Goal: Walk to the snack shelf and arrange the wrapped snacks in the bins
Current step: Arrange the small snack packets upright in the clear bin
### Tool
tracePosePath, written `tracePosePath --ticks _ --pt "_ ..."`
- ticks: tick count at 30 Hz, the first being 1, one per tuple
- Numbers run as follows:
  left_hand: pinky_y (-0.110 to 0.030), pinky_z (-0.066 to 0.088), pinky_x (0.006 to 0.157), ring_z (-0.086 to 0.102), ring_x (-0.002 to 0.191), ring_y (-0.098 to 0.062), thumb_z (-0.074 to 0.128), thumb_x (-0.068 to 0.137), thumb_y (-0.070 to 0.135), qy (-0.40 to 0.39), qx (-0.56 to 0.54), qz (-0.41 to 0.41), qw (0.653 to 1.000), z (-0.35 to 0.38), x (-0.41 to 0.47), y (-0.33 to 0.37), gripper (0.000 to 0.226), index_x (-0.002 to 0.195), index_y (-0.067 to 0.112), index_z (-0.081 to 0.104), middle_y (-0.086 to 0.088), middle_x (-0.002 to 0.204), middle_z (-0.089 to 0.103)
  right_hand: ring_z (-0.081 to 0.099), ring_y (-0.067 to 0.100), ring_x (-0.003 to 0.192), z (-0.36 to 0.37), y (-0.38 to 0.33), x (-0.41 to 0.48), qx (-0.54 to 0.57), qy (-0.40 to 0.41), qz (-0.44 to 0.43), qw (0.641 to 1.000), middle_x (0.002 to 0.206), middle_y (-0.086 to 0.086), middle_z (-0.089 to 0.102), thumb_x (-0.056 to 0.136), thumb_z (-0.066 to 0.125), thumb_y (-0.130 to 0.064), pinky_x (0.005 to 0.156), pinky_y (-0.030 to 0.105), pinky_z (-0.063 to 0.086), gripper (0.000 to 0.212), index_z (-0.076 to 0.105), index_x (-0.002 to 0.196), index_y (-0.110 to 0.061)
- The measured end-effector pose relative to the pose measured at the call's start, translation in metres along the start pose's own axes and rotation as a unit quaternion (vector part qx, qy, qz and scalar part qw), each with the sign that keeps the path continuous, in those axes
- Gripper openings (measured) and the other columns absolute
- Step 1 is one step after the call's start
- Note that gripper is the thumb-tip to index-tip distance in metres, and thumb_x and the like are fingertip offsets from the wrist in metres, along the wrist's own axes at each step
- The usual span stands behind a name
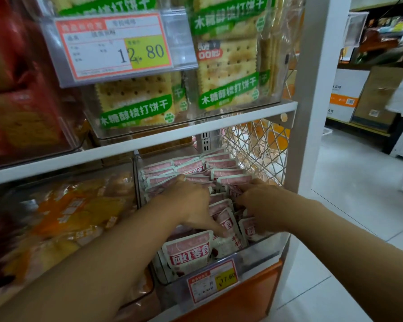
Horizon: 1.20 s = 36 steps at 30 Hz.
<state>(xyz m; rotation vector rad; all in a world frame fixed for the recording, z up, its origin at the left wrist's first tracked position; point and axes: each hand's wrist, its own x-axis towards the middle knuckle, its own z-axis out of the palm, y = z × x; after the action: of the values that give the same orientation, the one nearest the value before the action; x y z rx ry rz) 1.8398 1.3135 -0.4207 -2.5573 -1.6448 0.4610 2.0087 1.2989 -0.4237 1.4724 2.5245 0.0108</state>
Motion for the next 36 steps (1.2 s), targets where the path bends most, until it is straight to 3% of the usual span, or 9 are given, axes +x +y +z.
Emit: tracePosePath --ticks 9,12,16,20,22,25,28,31,36 --pt "-0.045 0.026 0.102 0.053 0.087 -0.019 0.048 0.066 0.084 0.035 0.006 -0.035 0.999 0.008 -0.012 0.002 0.075 0.095 0.015 0.06 0.002 0.095 0.059 0.047 0.025 0.121 -0.011 0.006 0.031 -0.128 0.023 -0.126 0.984 0.131 0.005 0.052 0.087 0.055 -0.014 0.096 0.038 0.045 0.038 0.053 0.126 -0.016" --pt "-0.05 0.015 0.109 0.055 0.107 -0.02 0.049 0.065 0.084 0.022 0.003 -0.021 1.0 0.003 -0.008 -0.002 0.082 0.11 0.015 0.056 0.0 0.114 0.059 0.03 0.025 0.136 -0.013 0.012 0.03 -0.17 0.032 -0.137 0.975 0.151 0.002 0.029 0.085 0.061 -0.026 0.112 0.041 0.027 0.065 0.032 0.143 -0.025" --pt "-0.055 0.003 0.114 0.032 0.135 -0.024 0.052 0.064 0.082 -0.007 -0.013 -0.005 1.0 -0.005 -0.008 -0.009 0.098 0.138 0.018 0.041 -0.001 0.148 0.036 0.006 0.025 0.144 -0.011 0.008 0.011 -0.164 0.09 -0.079 0.979 0.157 0.002 0.005 0.086 0.058 -0.04 0.116 0.046 0.005 0.077 0.013 0.148 -0.026" --pt "-0.051 0.007 0.115 0.025 0.139 -0.019 0.053 0.073 0.072 0.017 -0.126 -0.015 0.992 -0.008 -0.022 -0.006 0.091 0.147 0.027 0.026 0.005 0.154 0.023 0.027 0.021 0.136 -0.02 0.006 -0.03 -0.006 0.165 0.026 0.986 0.152 0.0 0.023 0.083 0.062 -0.043 0.11 0.037 0.029 0.071 0.026 0.142 -0.026" --pt "-0.046 0.023 0.112 0.037 0.131 -0.018 0.055 0.083 0.06 0.095 -0.17 0.004 0.981 -0.008 -0.025 0.001 0.069 0.143 0.032 0.034 0.008 0.148 0.033 0.046 0.016 0.121 -0.022 0.006 -0.052 0.095 0.173 0.064 0.978 0.139 -0.005 0.044 0.086 0.06 -0.036 0.098 0.032 0.045 0.052 0.042 0.135 -0.028" --pt "-0.036 0.035 0.102 0.043 0.122 -0.018 0.054 0.093 0.039 0.165 -0.198 0.058 0.964 -0.012 -0.023 0.022 0.04 0.132 0.034 0.05 0.01 0.138 0.044 0.058 0.008 0.102 -0.012 0.003 -0.075 0.147 0.134 0.088 0.976 0.121 -0.011 0.06 0.092 0.053 -0.025 0.086 0.021 0.049 0.032 0.057 0.122 -0.036" --pt "-0.037 0.026 0.107 0.028 0.133 -0.016 0.044 0.098 0.036 0.144 -0.138 0.082 0.976 -0.012 -0.013 0.037 0.036 0.133 0.032 0.051 0.011 0.145 0.038 0.057 0.01 0.11 0.005 0.0 -0.078 0.171 0.074 0.074 0.98 0.129 -0.01 0.056 0.094 0.048 -0.015 0.092 0.025 0.05 0.043 0.05 0.13 -0.04" --pt "-0.045 0.013 0.115 0.013 0.143 -0.019 0.028 0.101 0.043 0.078 -0.105 0.043 0.991 -0.004 -0.003 0.035 0.044 0.144 0.033 0.033 0.009 0.157 0.016 0.049 0.013 0.123 0.01 0.002 -0.074 0.194 0.065 0.042 0.978 0.144 -0.012 0.04 0.097 0.043 -0.014 0.101 0.026 0.044 0.045 0.045 0.134 -0.038" --pt "-0.048 0.012 0.116 0.015 0.144 -0.025 0.018 0.102 0.041 0.02 -0.115 -0.005 0.993 -0.001 0.013 0.03 0.047 0.148 0.035 0.02 0.011 0.158 -0.002 0.055 0.021 0.117 0.018 0.001 -0.052 0.13 0.052 0.071 0.988 0.15 -0.002 0.031 0.095 0.045 -0.015 0.096 0.037 0.049 0.045 0.039 0.139 -0.023"
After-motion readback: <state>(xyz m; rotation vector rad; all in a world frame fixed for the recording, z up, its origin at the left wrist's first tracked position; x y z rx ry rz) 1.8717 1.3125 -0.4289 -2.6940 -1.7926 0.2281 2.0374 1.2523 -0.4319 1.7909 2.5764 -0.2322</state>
